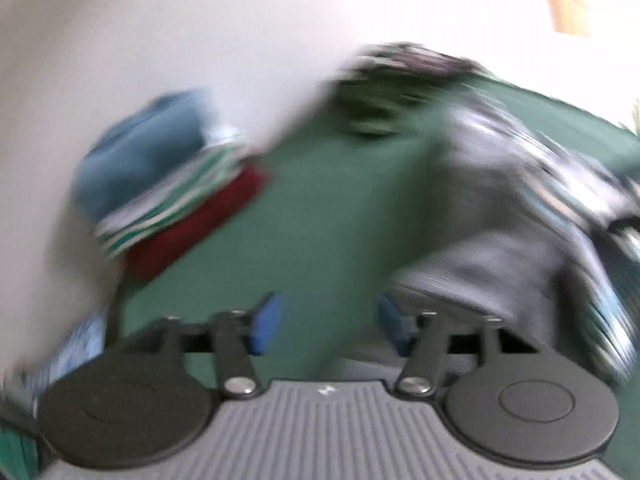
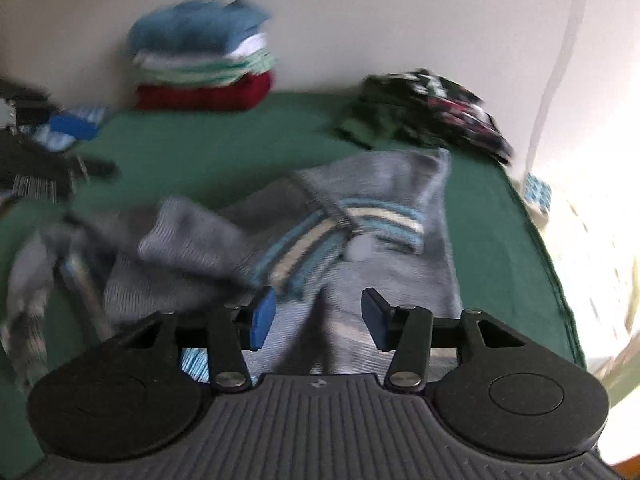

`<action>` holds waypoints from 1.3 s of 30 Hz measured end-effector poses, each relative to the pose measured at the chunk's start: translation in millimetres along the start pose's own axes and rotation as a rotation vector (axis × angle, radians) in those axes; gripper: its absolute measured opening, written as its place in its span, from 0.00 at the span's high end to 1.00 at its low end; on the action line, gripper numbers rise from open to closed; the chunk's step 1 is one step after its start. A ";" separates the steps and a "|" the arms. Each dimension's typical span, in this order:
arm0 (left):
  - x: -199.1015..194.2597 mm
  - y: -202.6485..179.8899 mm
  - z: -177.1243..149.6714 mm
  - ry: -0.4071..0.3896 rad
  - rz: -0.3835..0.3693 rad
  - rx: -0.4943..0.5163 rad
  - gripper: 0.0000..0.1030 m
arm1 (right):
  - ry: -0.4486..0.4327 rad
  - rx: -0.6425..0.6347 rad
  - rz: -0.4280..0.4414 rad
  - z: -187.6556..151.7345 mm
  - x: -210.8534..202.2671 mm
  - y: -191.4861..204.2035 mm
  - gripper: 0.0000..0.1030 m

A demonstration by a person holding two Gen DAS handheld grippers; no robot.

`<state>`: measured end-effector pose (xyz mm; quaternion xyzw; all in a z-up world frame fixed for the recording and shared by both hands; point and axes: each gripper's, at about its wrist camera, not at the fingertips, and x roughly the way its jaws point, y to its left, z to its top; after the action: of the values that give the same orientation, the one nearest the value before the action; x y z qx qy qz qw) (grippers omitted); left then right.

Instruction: Fold clothes

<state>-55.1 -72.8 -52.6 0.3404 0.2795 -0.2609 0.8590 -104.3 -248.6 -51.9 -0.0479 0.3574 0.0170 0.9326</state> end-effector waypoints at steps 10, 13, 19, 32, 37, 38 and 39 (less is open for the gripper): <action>56.6 -49.3 9.2 0.047 0.071 0.131 1.00 | -0.032 -0.245 -0.087 -0.7 32.9 32.4 0.88; 60.8 -38.8 10.9 0.063 0.094 0.084 1.00 | -0.047 -0.188 -0.059 11.5 32.7 25.2 0.89; 74.7 48.1 27.4 0.080 0.219 -0.164 1.00 | -0.202 -0.084 0.028 95.5 42.4 22.5 0.89; 54.8 127.7 -24.0 0.185 0.263 -0.422 0.87 | -0.143 0.150 0.187 137.1 113.2 16.0 0.62; 27.0 53.7 -54.3 0.199 0.053 -0.292 0.72 | -0.080 0.201 0.011 51.6 53.7 -29.1 0.51; 25.3 38.6 -60.1 0.213 0.032 -0.263 0.71 | -0.041 0.205 -0.024 35.1 43.8 -38.2 0.51; 24.5 27.8 -64.9 0.222 0.034 -0.248 0.82 | 0.002 0.216 -0.058 19.4 34.3 -46.5 0.50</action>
<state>-39.6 -14.1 -96.2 0.2634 0.3972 -0.1707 0.8624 -62.9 -293.0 -56.8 0.0425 0.3564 -0.0488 0.9321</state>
